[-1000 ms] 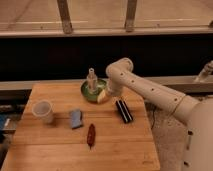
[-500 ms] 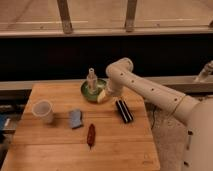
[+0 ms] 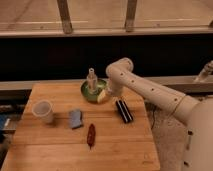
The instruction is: Drag the pepper across the table
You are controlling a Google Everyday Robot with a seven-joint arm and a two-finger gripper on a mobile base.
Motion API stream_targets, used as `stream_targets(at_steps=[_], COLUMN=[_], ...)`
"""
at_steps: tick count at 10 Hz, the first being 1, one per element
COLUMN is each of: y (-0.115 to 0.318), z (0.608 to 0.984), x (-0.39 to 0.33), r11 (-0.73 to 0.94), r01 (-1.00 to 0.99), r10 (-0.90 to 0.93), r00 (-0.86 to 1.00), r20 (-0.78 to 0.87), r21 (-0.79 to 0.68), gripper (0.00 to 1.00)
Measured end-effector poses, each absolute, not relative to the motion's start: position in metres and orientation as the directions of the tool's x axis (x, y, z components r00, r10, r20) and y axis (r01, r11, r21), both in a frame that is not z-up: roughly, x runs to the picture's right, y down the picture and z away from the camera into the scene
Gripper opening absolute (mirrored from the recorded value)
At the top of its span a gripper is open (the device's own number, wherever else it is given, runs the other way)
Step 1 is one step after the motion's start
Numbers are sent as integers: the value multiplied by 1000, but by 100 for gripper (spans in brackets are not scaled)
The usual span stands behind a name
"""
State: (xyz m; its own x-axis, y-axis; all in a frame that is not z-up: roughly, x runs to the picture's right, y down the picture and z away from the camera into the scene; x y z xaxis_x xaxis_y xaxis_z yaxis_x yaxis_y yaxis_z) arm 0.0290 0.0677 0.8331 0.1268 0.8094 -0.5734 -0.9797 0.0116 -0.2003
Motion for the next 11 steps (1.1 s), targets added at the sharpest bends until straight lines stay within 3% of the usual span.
stream_targets(at_steps=[11], y=[66], z=[821], x=[6], r11=[72], r01=[-972], r10=[792], r00=[193], r20=[-580], r21=[-225], gripper=[80])
